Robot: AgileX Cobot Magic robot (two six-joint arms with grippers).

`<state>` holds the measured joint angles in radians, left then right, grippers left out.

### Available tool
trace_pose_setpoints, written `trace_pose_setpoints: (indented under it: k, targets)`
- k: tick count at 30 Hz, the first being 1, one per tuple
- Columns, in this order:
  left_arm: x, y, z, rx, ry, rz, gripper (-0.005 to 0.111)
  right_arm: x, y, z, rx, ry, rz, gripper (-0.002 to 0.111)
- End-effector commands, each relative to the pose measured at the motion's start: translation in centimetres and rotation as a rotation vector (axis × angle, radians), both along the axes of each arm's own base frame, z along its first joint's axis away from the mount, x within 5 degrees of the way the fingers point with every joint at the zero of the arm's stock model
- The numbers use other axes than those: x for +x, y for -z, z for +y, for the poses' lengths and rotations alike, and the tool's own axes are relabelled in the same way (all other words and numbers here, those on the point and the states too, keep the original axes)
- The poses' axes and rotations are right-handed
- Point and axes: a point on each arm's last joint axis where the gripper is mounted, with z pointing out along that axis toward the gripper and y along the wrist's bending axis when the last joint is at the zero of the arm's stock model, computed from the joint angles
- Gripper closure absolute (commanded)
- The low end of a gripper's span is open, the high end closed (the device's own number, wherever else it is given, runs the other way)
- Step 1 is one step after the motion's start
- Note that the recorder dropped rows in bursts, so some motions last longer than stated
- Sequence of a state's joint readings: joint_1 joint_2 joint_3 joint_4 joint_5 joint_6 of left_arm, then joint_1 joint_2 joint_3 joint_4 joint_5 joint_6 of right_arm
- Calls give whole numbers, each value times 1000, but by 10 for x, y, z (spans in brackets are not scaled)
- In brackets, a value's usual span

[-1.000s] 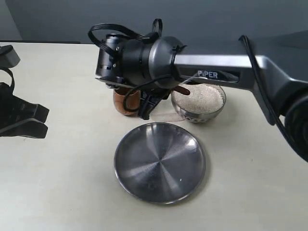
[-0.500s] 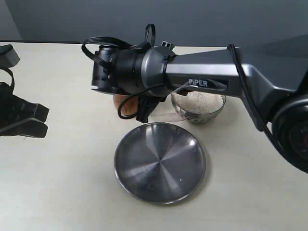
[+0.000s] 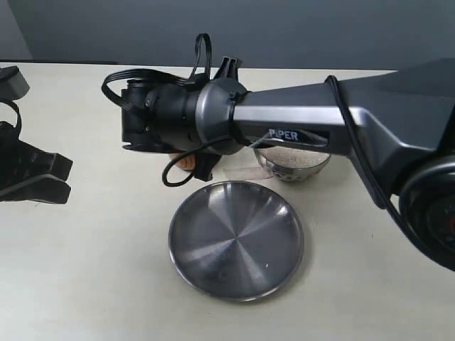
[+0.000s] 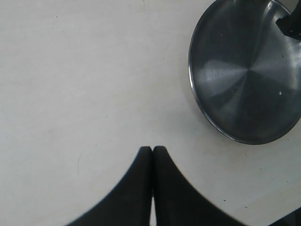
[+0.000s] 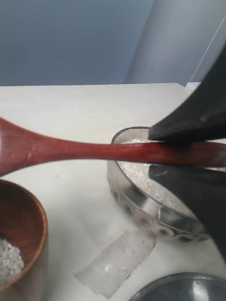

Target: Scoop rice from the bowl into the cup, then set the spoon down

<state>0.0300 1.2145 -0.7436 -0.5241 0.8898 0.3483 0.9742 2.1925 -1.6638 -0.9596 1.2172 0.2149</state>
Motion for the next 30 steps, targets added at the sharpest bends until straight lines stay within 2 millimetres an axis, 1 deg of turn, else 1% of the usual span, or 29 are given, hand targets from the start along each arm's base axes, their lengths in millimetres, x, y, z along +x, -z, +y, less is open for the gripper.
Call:
trace_pose_setpoints:
  k: [1,6,12,14,19,21,22,23,24,27,30]
  targets:
    - [-1,1,-2,-11,2,5,106,7,-1,-8,-16,13,4,109]
    - [-1,1,-1,-10,1,4,106,9,2,-12,-13,27,43,109]
    - [-1,1,-2,-11,2,6,106,7,16,-10,-27,30,100,109]
    - [-1,1,-1,-9,4,8,106,9,14,-11,-22,39,59,109]
    - [-1,1,-1,-6,2,4,106,9,14,-11,-26,34,68,109]
    - [-1,1,-1,-6,2,4,106,11,12,-11,-26,36,38,109]
    - [-1,1,-1,-6,2,4,106,9,12,-11,-26,33,59,109]
    - [-1,2,-1,-4,4,4,106,11,11,-11,-23,38,30,109]
    - [-1,2,-1,-4,4,4,106,13,4,-12,-25,31,-9,109]
    - [-1,1,-1,-4,2,2,106,12,-4,-13,-17,22,-6,109]
    - [-1,1,-1,-6,1,2,106,8,-2,-13,-10,21,60,109]
